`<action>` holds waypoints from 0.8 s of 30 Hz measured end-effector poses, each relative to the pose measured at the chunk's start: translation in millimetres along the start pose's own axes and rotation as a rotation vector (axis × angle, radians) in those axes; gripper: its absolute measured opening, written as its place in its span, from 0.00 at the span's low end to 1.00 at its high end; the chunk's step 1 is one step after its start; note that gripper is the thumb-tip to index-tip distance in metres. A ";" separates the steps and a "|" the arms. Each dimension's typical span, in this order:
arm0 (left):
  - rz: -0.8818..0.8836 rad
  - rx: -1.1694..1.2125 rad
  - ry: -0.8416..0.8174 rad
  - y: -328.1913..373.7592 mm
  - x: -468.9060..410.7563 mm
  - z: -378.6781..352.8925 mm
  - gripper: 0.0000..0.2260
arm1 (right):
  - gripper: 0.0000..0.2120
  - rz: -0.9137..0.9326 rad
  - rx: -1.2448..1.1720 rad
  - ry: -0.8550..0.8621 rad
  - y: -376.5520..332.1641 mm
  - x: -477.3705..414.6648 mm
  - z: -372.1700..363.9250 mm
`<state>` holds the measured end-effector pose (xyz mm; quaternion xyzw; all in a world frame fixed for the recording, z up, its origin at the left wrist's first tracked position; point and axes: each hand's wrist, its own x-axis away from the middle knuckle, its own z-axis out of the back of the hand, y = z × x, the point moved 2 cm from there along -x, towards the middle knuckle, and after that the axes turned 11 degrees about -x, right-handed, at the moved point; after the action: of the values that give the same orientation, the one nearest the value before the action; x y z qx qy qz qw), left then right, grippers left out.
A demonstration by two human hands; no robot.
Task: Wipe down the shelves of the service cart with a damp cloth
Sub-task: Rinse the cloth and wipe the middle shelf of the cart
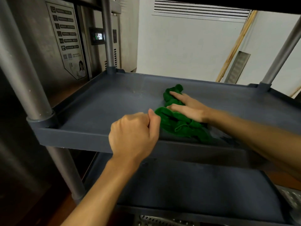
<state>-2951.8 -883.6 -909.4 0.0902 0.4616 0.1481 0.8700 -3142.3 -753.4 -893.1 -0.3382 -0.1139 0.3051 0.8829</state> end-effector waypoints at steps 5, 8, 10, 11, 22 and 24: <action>-0.104 0.063 0.010 -9.2 0.5 4.2 0.22 | 0.35 0.115 -0.041 -0.029 -46.7 -38.0 -45.0; -0.153 0.045 0.054 -38.6 -6.3 22.6 0.19 | 0.36 0.190 -0.038 -0.078 -77.4 -54.8 -74.9; -0.064 -0.050 0.101 -77.6 -9.2 37.2 0.20 | 0.37 0.224 -0.034 -0.111 -95.5 -63.8 -92.9; 0.008 -0.086 0.113 -97.4 -9.2 44.3 0.21 | 0.37 0.239 -0.030 -0.129 -104.5 -67.7 -101.1; -0.015 -0.271 0.270 -137.4 6.2 27.9 0.19 | 0.25 0.473 -0.039 -0.241 -192.6 -75.1 -175.2; -0.040 -0.270 0.285 -134.1 5.5 29.4 0.18 | 0.24 0.483 -0.032 -0.240 -190.0 -72.6 -168.9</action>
<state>-2901.1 -1008.4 -936.7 -0.0583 0.5578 0.2026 0.8028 -3043.0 -998.4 -891.9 -0.3310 -0.1385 0.5429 0.7593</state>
